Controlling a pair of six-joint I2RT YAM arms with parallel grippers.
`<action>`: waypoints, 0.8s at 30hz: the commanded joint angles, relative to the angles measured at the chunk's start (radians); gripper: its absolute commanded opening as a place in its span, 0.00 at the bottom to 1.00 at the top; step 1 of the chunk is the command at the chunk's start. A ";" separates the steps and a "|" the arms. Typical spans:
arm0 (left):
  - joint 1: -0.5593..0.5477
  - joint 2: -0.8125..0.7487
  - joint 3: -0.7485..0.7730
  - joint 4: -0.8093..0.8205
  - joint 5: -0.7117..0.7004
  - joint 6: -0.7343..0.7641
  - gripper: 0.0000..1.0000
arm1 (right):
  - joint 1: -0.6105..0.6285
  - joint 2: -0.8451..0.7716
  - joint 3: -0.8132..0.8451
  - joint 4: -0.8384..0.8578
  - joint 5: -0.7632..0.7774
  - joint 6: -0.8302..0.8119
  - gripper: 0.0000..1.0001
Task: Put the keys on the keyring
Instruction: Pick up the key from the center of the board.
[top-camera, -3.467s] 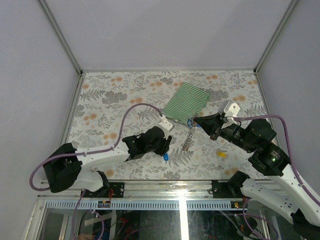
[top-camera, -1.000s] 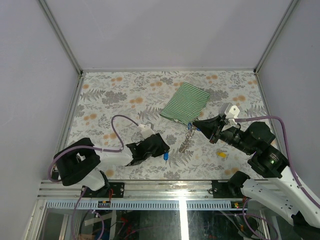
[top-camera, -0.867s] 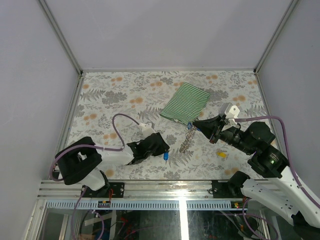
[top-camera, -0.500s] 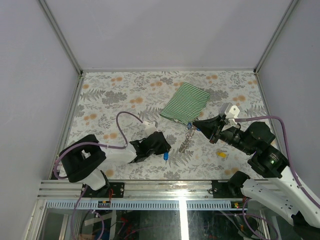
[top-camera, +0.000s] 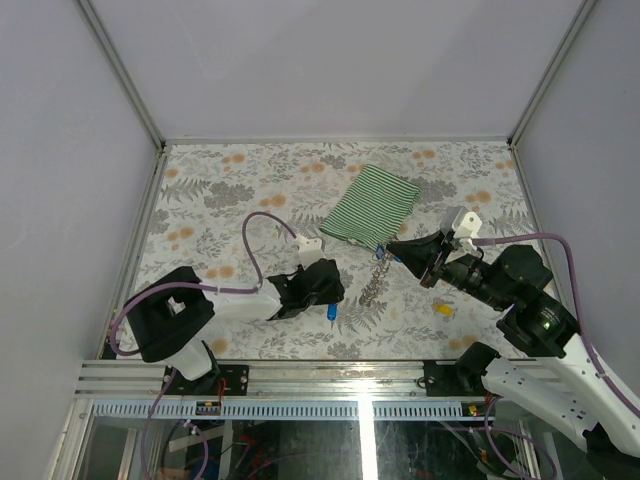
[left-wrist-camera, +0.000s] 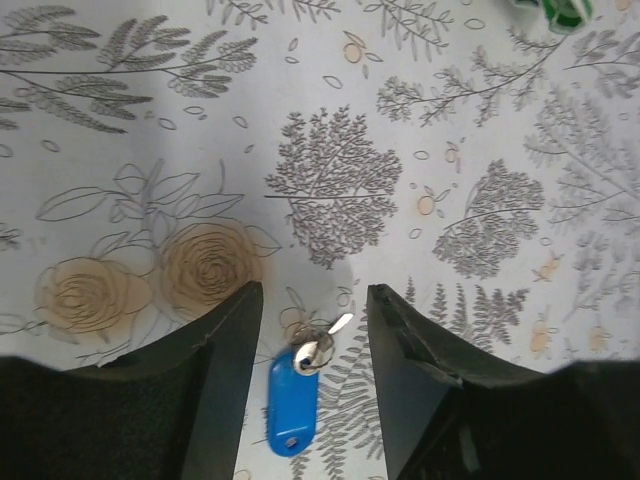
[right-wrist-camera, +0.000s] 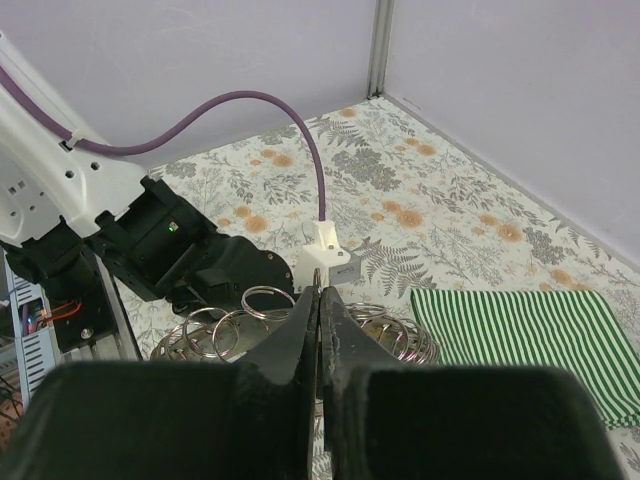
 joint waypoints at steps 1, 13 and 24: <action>-0.026 -0.026 0.039 -0.134 -0.120 0.088 0.49 | 0.005 -0.014 0.014 0.090 -0.007 0.003 0.00; -0.135 0.023 0.160 -0.255 -0.207 0.187 0.52 | 0.004 -0.019 0.008 0.092 -0.010 0.007 0.00; -0.186 0.093 0.232 -0.362 -0.263 0.256 0.51 | 0.004 -0.023 0.004 0.089 -0.009 0.006 0.00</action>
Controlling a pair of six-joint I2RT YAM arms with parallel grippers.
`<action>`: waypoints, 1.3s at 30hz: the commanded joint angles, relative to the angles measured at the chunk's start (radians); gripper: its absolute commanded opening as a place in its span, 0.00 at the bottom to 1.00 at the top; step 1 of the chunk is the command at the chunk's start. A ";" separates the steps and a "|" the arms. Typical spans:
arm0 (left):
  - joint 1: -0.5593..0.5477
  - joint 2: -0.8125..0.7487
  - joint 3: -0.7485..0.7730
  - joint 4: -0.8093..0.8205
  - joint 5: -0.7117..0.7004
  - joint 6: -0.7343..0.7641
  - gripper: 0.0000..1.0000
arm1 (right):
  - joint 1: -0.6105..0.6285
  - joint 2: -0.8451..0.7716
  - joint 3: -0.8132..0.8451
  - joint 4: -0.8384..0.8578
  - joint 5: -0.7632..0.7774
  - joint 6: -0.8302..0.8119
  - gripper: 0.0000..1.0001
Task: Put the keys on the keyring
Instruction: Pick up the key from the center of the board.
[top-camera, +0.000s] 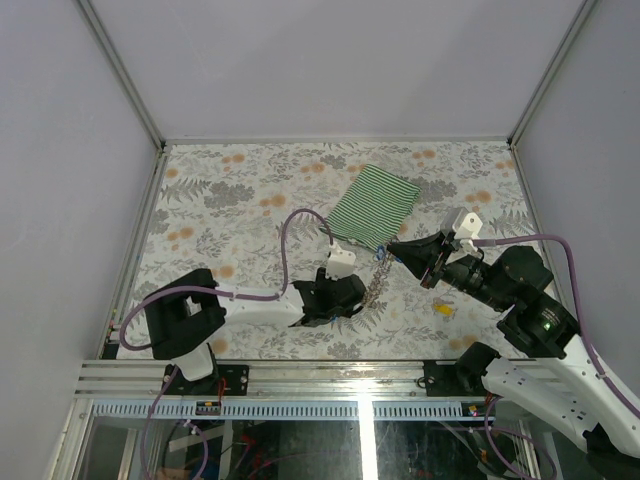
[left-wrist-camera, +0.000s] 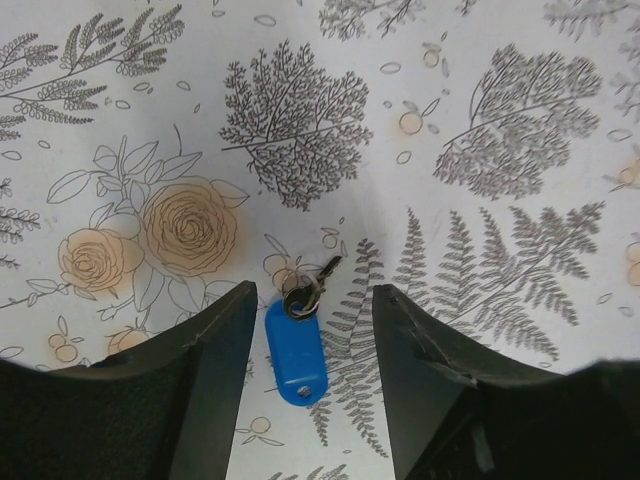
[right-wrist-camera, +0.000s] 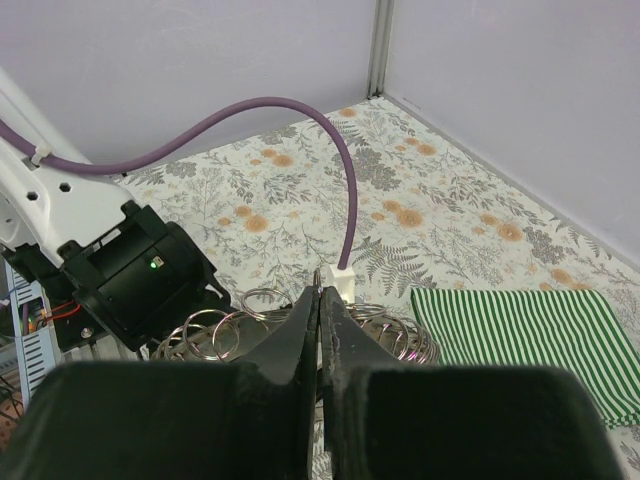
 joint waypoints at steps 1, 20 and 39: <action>-0.018 0.026 0.038 -0.066 -0.076 0.049 0.51 | 0.005 -0.016 0.008 0.090 -0.009 0.007 0.00; -0.032 0.073 0.057 -0.052 -0.062 0.076 0.34 | 0.005 -0.005 0.013 0.094 -0.015 0.007 0.00; -0.011 0.057 0.015 0.002 -0.035 0.093 0.16 | 0.006 0.010 0.015 0.101 -0.026 0.007 0.00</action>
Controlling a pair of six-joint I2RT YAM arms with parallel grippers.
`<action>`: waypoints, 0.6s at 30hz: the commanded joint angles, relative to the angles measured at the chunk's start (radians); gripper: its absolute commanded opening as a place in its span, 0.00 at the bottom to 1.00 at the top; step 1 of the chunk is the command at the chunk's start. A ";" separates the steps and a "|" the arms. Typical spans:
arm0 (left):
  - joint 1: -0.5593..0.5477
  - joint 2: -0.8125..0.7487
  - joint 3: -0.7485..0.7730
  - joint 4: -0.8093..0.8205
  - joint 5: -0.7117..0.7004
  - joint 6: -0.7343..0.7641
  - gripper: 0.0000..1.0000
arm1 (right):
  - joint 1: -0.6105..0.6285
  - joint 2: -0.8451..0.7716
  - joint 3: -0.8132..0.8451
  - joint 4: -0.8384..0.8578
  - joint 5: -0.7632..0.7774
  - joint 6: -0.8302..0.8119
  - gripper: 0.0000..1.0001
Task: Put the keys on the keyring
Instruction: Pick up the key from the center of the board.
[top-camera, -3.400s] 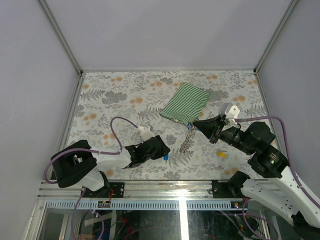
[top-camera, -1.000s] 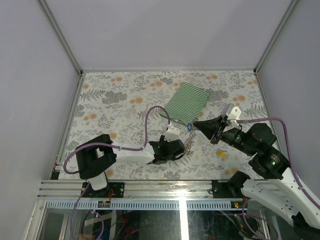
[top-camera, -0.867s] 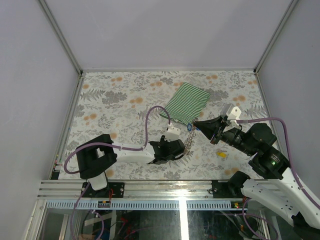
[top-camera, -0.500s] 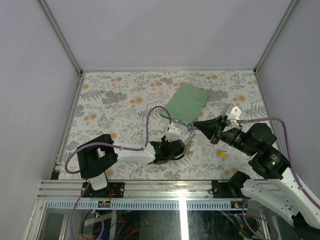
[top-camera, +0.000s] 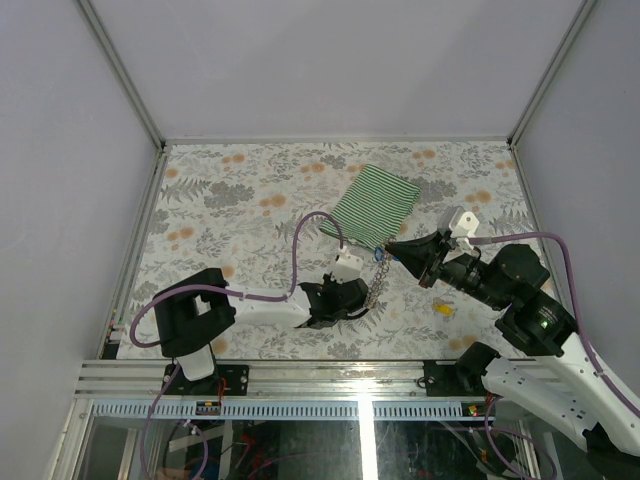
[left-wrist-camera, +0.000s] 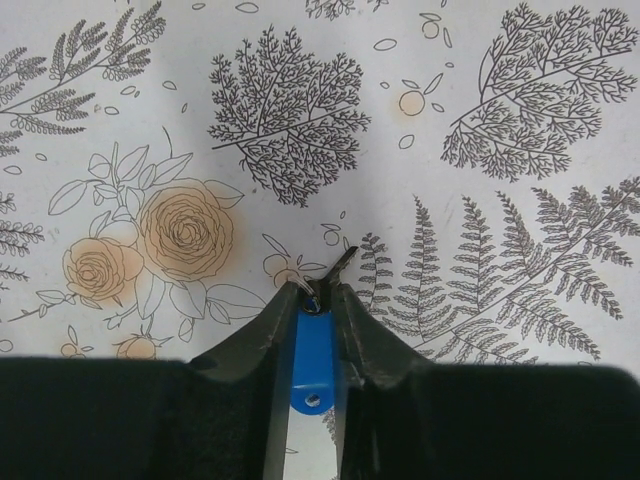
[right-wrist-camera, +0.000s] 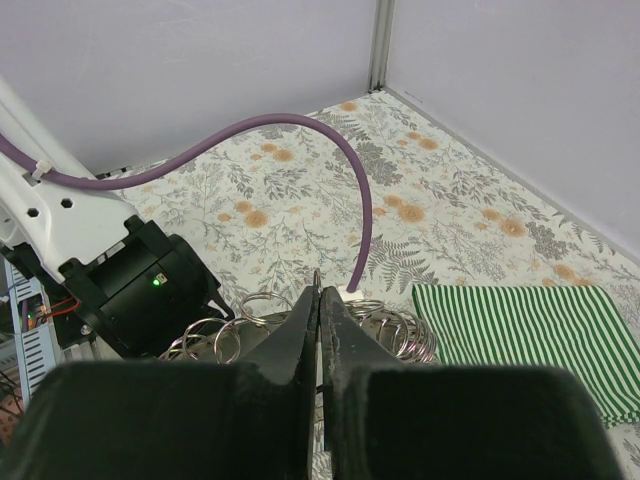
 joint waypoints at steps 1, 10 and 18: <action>0.014 -0.002 -0.025 0.052 -0.002 0.016 0.14 | 0.006 0.000 0.016 0.102 -0.024 0.006 0.00; 0.024 -0.023 -0.061 0.082 0.008 0.020 0.01 | 0.006 0.000 0.015 0.103 -0.026 0.010 0.00; 0.035 -0.102 -0.110 0.143 0.014 0.056 0.00 | 0.006 0.000 0.016 0.100 -0.028 0.011 0.00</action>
